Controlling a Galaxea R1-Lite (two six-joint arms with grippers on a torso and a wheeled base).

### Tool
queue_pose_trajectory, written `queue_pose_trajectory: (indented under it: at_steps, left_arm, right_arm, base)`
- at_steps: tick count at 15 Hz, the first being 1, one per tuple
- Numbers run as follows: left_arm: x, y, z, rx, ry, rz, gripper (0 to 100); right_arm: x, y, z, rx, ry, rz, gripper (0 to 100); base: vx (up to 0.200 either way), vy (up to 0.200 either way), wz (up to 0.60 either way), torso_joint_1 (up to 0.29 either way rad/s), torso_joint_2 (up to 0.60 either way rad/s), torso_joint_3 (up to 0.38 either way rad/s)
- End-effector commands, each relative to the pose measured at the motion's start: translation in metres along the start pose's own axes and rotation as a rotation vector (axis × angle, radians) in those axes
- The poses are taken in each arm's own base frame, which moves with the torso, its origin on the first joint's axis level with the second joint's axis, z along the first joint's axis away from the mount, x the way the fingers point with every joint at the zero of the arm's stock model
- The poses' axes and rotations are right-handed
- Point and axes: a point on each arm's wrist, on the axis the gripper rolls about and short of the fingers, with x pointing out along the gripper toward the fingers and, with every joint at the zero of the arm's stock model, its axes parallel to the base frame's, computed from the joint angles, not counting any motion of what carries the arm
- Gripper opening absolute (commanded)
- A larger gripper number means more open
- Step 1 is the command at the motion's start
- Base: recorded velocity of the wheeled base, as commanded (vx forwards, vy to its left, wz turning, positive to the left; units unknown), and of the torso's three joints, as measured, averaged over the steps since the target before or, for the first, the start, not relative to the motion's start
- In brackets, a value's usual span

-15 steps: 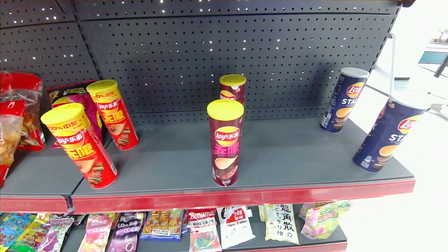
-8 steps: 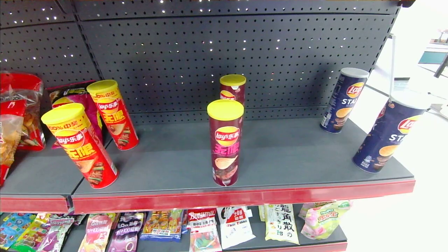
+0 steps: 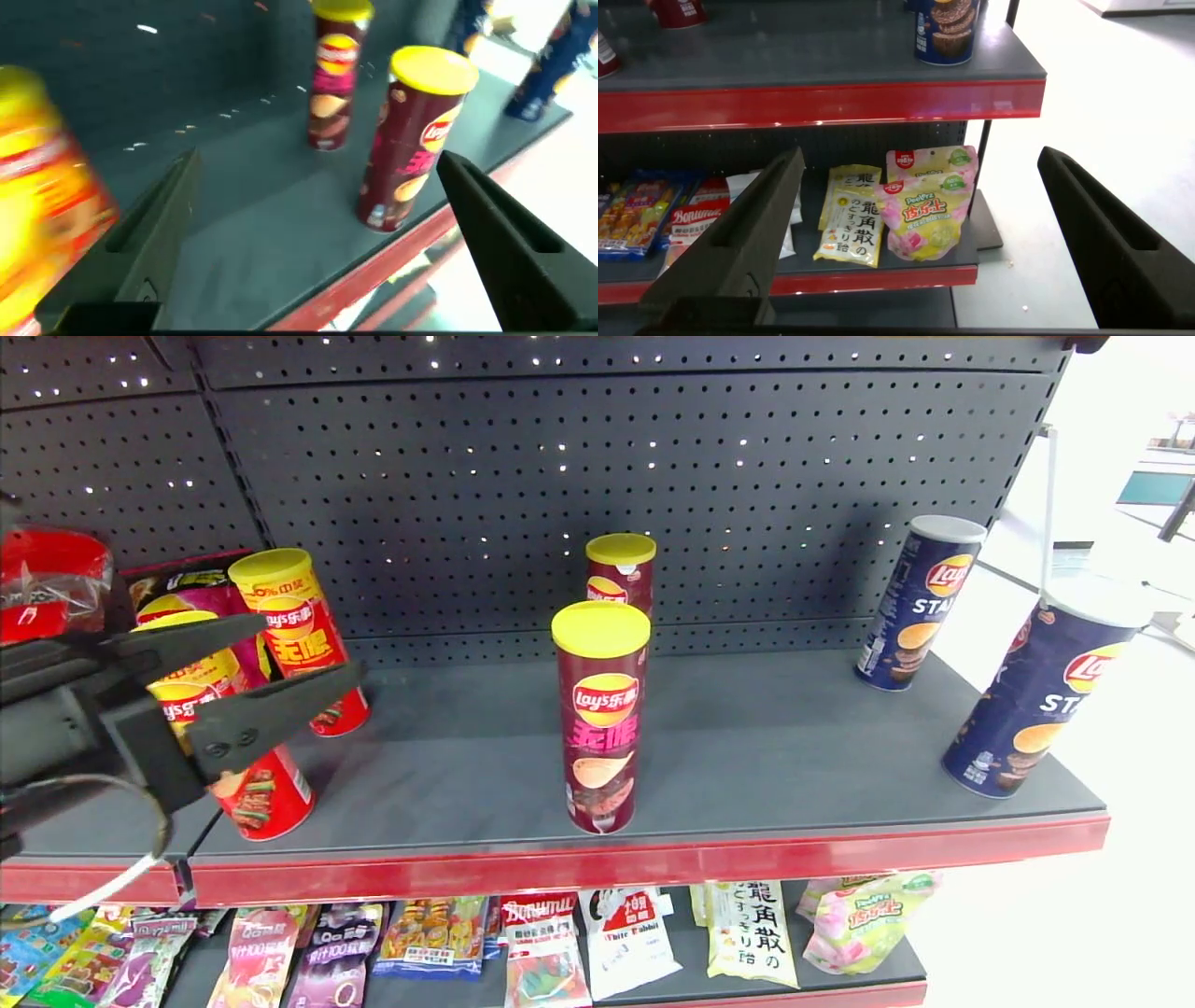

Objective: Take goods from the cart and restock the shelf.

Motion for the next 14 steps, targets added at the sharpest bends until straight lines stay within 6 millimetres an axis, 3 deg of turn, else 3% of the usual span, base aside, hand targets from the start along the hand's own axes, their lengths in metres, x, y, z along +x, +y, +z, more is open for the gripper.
queue_pose_trajectory:
  at_steps: [1,7,11,14]
  left_arm:
    - [0.052,-0.001,-0.018,-0.018,0.126,-0.056,100]
    - [0.084,0.005,-0.035,-0.035,0.276,0.091,100]
    - [0.084,0.004,-0.05,-0.057,0.45,0.116,100]
    - [0.105,0.008,-0.062,-0.051,0.504,0.14,100]
  right_arm:
    - [0.0,0.0,0.0,0.001,0.001,0.0,100]
    - [0.0,0.0,0.0,-0.001,0.001,0.0,100]
    - [0.0,0.0,0.0,-0.001,0.001,0.0,100]
    - [0.0,0.0,0.0,-0.001,0.001,0.0,100]
  base:
    - [0.0,0.0,0.0,0.0,0.0,0.0]
    - [0.0,0.0,0.0,0.0,0.0,0.0]
    - [0.0,0.0,0.0,0.0,0.0,0.0]
    - [0.0,0.0,0.0,0.0,0.0,0.0]
